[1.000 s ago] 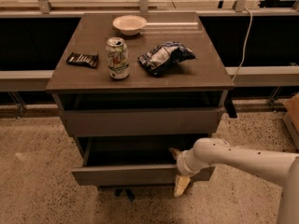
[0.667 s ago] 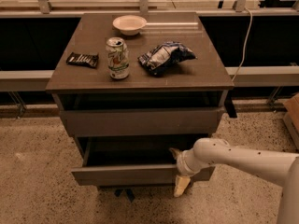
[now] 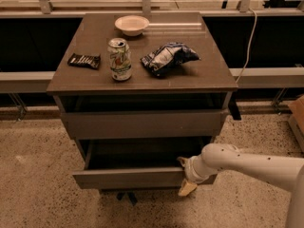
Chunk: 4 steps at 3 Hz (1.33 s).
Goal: Open middle drawer
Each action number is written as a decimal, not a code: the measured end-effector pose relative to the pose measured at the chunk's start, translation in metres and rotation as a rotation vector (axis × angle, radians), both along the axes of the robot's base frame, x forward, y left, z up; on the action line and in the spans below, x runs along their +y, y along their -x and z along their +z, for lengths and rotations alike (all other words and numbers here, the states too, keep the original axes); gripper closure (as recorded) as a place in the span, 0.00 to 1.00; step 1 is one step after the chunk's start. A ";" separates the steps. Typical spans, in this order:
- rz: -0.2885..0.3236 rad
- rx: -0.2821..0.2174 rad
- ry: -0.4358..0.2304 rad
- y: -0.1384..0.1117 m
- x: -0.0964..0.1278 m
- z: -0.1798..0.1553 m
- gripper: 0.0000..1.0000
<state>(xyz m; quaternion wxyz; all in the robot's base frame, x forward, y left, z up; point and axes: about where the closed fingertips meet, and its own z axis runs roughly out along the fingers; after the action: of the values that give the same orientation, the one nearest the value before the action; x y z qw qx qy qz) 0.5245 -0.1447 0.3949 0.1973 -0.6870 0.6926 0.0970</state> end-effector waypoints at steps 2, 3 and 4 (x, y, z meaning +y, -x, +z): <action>-0.004 0.024 -0.003 0.010 0.000 0.003 0.72; -0.004 0.024 -0.003 0.011 0.000 0.003 0.95; 0.010 0.077 -0.037 0.043 0.014 0.006 1.00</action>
Offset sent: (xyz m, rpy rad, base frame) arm -0.1254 0.0363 0.0065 0.0479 0.1865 0.0800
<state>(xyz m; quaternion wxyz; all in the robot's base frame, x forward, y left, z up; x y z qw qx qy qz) 0.4815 -0.1306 0.4009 0.1827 -0.6822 0.6945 0.1373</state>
